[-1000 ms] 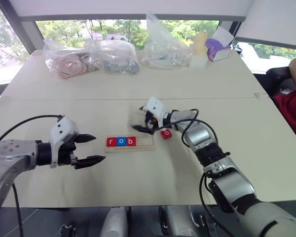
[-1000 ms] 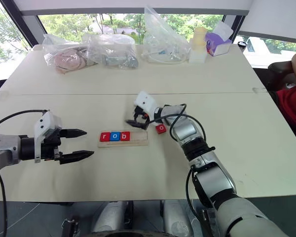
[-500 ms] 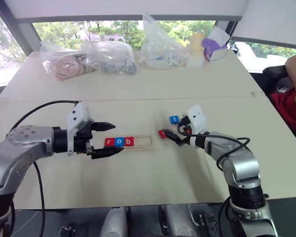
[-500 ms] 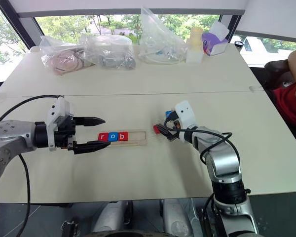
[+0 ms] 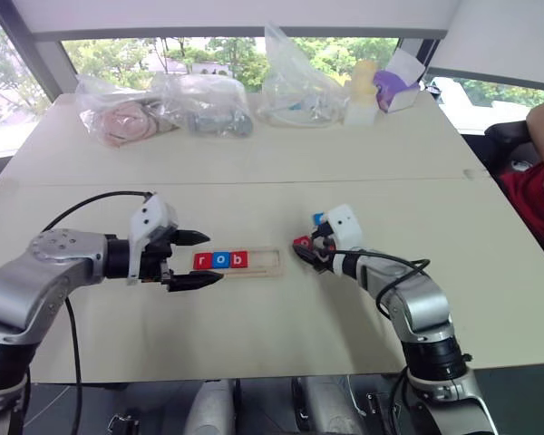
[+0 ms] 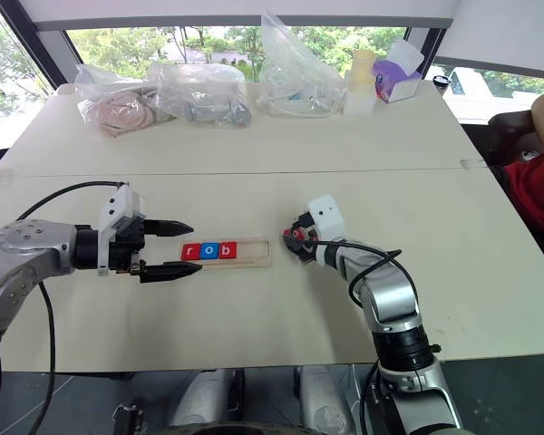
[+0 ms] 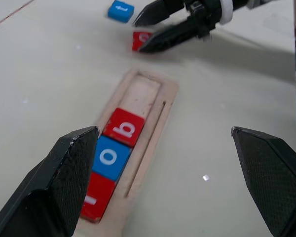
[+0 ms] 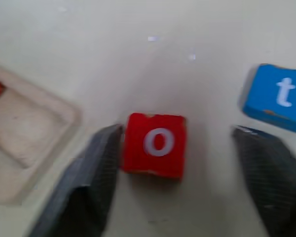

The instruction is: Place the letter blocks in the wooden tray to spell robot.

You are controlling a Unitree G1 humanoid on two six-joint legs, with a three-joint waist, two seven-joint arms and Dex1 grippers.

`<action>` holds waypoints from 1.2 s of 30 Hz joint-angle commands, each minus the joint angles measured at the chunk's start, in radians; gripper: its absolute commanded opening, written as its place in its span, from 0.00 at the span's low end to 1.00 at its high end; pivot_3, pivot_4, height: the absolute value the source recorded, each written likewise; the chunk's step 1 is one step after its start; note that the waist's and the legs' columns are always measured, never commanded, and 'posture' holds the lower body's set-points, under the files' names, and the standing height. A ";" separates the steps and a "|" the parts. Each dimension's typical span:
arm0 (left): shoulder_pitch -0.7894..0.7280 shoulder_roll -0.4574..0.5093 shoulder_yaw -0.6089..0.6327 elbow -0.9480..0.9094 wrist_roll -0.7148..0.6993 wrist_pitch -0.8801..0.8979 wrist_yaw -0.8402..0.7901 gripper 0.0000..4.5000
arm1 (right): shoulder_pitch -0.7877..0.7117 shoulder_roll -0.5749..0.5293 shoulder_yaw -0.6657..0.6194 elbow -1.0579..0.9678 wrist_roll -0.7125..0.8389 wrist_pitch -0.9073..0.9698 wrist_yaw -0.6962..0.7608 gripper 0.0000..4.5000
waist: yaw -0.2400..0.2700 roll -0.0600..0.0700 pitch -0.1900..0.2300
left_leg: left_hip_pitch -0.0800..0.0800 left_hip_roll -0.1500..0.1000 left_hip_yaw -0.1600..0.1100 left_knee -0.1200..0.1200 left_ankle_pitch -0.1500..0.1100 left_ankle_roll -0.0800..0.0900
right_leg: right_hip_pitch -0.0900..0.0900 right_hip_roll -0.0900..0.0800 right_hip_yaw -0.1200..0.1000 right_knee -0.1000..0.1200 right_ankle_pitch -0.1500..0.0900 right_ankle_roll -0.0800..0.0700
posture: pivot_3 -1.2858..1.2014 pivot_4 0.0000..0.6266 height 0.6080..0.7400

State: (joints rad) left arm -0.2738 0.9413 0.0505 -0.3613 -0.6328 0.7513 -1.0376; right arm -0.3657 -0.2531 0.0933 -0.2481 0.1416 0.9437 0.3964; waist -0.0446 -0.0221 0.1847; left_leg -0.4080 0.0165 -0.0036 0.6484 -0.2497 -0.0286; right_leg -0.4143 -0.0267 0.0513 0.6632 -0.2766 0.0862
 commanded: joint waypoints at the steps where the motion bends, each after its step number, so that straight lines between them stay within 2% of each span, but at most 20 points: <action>1: 0.000 0.007 0.025 -0.010 0.006 -0.022 -0.005 1.00 | 0.014 -0.002 0.027 -0.025 0.007 0.002 -0.004 0.35 | 0.000 0.000 0.000 | 0.000 0.000 0.000 0.000 0.000 0.000 | 0.000 0.000 0.000 0.000 0.000 0.000 | 0.52 0.24 0.96; 2: 0.001 0.005 0.027 -0.011 0.006 -0.022 -0.005 1.00 | 0.018 -0.002 0.031 -0.032 0.009 0.005 -0.004 0.25 | 0.000 0.000 0.000 | 0.000 0.000 0.000 0.000 0.000 0.000 | 0.000 0.000 0.000 0.000 0.000 0.000 | 0.52 0.24 0.96; 7: -0.007 -0.007 0.022 -0.021 0.001 -0.025 -0.007 1.00 | 0.021 0.013 0.000 -0.079 0.005 0.029 -0.056 0.25 | 0.001 0.000 0.000 | 0.000 0.000 0.000 0.000 0.000 0.000 | 0.000 0.000 0.000 0.000 0.000 0.000 | 0.52 0.24 0.96; 9: -0.028 -0.024 0.012 -0.034 -0.006 -0.026 -0.002 1.00 | 0.020 0.043 -0.071 -0.139 -0.003 0.073 -0.129 0.25 | 0.002 0.000 0.000 | 0.000 0.000 0.000 0.000 0.000 0.000 | 0.000 0.000 0.000 0.000 0.000 0.000 | 0.52 0.24 0.96; 12: -0.064 -0.052 -0.015 -0.049 -0.008 -0.026 -0.004 1.00 | 0.028 0.121 -0.183 -0.259 -0.005 0.186 -0.238 0.25 | 0.007 0.000 0.000 | -0.001 0.000 -0.001 0.000 0.000 0.000 | 0.000 -0.001 0.000 0.000 0.000 0.000 | 0.52 0.24 0.96; 17: -0.134 -0.099 -0.073 -0.032 0.006 -0.032 -0.015 1.00 | 0.019 0.335 -0.350 -0.389 0.002 0.421 -0.369 0.25 | 0.003 0.000 0.000 | -0.001 0.000 -0.002 0.000 0.000 0.000 | 0.000 0.000 -0.001 0.000 0.000 0.000 | 0.52 0.24 0.96; 24: -0.212 -0.117 -0.115 -0.021 0.007 -0.005 -0.020 1.00 | 0.049 0.434 -0.338 -0.389 -0.003 0.545 -0.421 0.25 | 0.000 0.000 0.000 | -0.001 0.000 -0.001 0.000 0.000 0.000 | -0.001 0.000 -0.001 0.000 0.000 0.000 | 0.52 0.24 0.96; 26: -0.224 -0.119 -0.121 -0.010 0.010 -0.004 -0.024 1.00 | 0.058 0.437 -0.320 -0.383 -0.002 0.552 -0.428 0.48 | -0.001 0.000 0.000 | -0.001 0.000 -0.001 0.000 0.000 0.000 | -0.001 0.000 -0.001 0.000 0.000 0.000 | 0.52 0.24 0.96; 28: -0.228 -0.121 -0.125 -0.004 0.014 -0.004 -0.028 1.00 | 0.055 0.424 -0.317 -0.382 -0.002 0.553 -0.430 0.66 | -0.001 0.000 0.000 | -0.001 0.000 -0.001 0.000 0.000 0.000 | -0.001 0.000 -0.001 0.000 0.000 0.000 | 0.52 0.24 0.96; 31: -0.220 -0.112 -0.122 0.001 0.016 -0.007 -0.043 1.00 | 0.028 0.364 -0.338 -0.403 -0.003 0.556 -0.419 1.00 | 0.000 0.000 0.000 | -0.001 0.000 -0.001 0.000 0.000 0.000 | -0.001 0.000 -0.001 0.000 0.000 0.000 | 0.52 0.24 0.96; 33: -0.211 -0.099 -0.114 0.002 0.013 -0.007 -0.055 1.00 | 0.013 0.267 -0.328 -0.410 0.020 0.528 -0.362 1.00 | 0.004 0.000 0.000 | -0.001 -0.001 -0.002 0.000 0.000 0.000 | 0.000 0.000 -0.001 0.000 0.000 0.000 | 0.52 0.24 0.96; 35: -0.197 -0.083 -0.100 -0.003 0.002 -0.003 -0.070 1.00 | 0.012 0.100 -0.292 -0.379 0.041 0.402 -0.248 1.00 | 0.003 0.000 0.000 | -0.002 -0.002 -0.001 0.000 0.000 0.000 | 0.000 -0.002 -0.001 -0.001 0.000 0.000 | 0.52 0.24 0.96; 36: -0.188 -0.070 -0.093 -0.009 -0.002 -0.007 -0.084 1.00 | 0.015 -0.011 -0.274 -0.340 0.064 0.307 -0.139 1.00 | 0.002 0.001 0.000 | -0.002 -0.002 0.000 0.000 0.000 0.000 | 0.000 -0.003 0.000 -0.002 -0.001 0.001 | 0.52 0.24 0.96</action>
State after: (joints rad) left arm -0.4656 0.8530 -0.0798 -0.3517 -0.6215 0.7548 -1.0986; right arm -0.3399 -0.1764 -0.1969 -0.5991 0.1717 1.3850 0.1293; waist -0.0427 -0.0215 0.1849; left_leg -0.4097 0.0142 -0.0032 0.6483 -0.2497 -0.0286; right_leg -0.4133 -0.0294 0.0511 0.6591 -0.2776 0.0870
